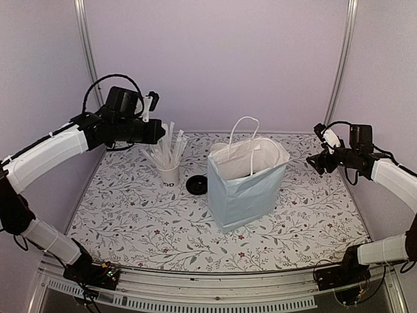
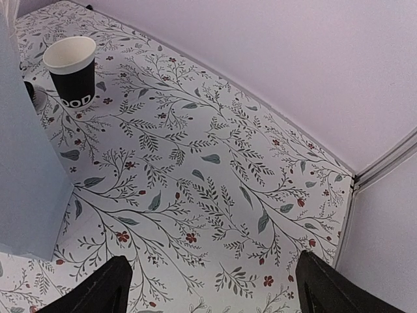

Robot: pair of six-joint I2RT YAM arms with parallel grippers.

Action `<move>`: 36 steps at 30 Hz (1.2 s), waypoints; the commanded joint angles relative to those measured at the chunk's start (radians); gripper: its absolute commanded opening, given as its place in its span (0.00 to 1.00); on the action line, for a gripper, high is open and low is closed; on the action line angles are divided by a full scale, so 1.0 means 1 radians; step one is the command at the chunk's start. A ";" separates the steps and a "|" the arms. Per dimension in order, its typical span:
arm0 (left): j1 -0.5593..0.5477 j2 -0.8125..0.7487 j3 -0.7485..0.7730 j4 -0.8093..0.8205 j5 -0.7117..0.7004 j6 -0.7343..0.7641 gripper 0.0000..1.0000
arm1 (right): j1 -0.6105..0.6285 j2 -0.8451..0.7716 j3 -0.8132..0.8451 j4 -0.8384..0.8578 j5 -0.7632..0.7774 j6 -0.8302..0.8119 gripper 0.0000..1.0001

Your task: Pack the takeout coffee

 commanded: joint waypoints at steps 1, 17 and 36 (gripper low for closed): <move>0.009 -0.065 0.088 -0.050 0.008 0.033 0.00 | 0.002 0.010 -0.010 0.006 -0.009 -0.006 0.90; 0.009 -0.155 0.340 -0.223 0.209 0.125 0.00 | 0.004 0.024 -0.009 -0.001 -0.015 -0.015 0.90; -0.073 -0.153 0.386 -0.231 0.635 0.206 0.00 | 0.009 0.054 -0.004 -0.017 -0.009 -0.034 0.91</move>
